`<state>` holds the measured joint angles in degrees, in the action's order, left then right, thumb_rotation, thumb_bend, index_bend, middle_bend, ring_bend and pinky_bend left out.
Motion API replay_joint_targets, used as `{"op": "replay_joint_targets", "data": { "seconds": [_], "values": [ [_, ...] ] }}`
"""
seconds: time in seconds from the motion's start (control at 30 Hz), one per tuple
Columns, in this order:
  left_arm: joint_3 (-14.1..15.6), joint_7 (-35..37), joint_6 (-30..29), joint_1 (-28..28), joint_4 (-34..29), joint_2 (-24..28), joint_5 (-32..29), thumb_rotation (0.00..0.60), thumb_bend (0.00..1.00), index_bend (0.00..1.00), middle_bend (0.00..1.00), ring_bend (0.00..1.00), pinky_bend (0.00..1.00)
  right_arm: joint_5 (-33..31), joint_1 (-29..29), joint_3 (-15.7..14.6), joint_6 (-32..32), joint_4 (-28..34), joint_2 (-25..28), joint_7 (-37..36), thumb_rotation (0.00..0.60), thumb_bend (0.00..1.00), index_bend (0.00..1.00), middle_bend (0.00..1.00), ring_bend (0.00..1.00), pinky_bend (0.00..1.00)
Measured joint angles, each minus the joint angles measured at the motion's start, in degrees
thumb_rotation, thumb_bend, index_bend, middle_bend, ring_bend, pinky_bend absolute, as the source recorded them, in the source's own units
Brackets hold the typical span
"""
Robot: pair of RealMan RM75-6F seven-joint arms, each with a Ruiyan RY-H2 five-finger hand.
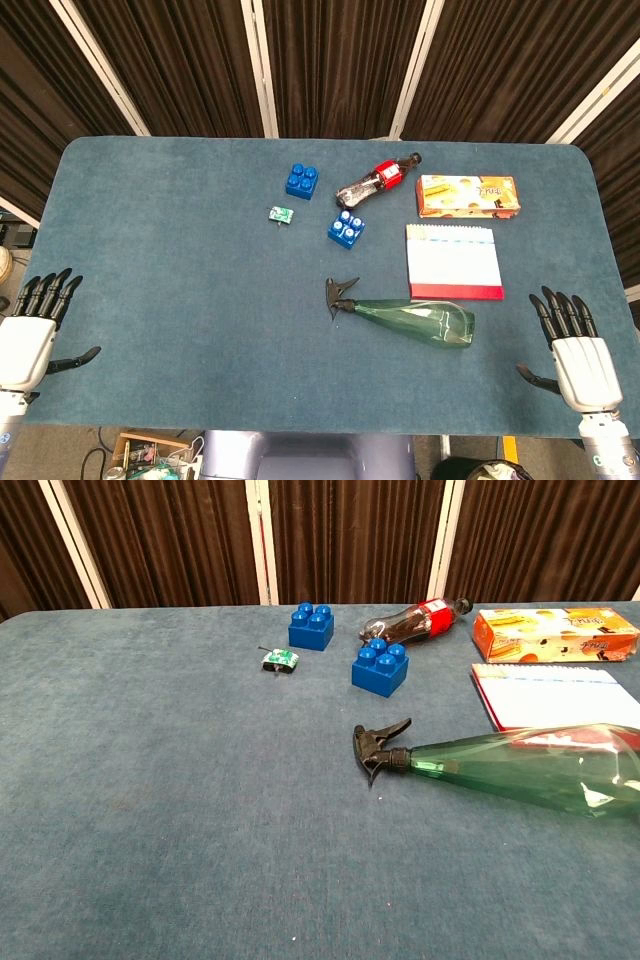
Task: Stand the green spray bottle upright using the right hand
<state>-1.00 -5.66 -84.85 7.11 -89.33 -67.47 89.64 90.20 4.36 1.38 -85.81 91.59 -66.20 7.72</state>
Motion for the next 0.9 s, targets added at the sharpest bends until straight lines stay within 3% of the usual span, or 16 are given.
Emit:
{"op": "replay_joint_targets", "data": {
  "seconds": [0.37,0.53,0.73,0.9],
  "values": [
    [0.18,-0.18,-1.03,-0.54,-0.64,-0.02,0.34,0.6,0.0,0.0,0.0,0.0,0.04,0.18,-0.07,0.29,-0.64,0.13,-0.83,1.95,0.6,0.15,0.0,0.0,0.0,0.0],
    [0.41,0.25,-2.49,-0.88,-1.03,0.39,1.82,0.6,0.0,0.0,0.0,0.0,0.04,1.18,-0.33,0.28,-1.82,0.92,-2.21,6.64,0.6,0.15,0.0,0.0,0.0,0.0],
    [0.7,0.59,-2.91,-1.06,-0.77,0.77,2.49,0.6,0.0,0.0,0.0,0.0,0.04,3.16,-0.33,-0.27,-1.97,4.48,-4.72,21.85,0.6,0.15,0.0,0.0,0.0,0.0],
    [1.24,0.73,-3.45,-1.58,-1.8,2.14,3.0,0.6,0.0,0.0,0.0,0.0,0.04,2.89,0.94,-0.56,2.23,8.74,-8.82,39.04,0.6,0.15,0.0,0.0,0.0,0.0]
  ]
}}
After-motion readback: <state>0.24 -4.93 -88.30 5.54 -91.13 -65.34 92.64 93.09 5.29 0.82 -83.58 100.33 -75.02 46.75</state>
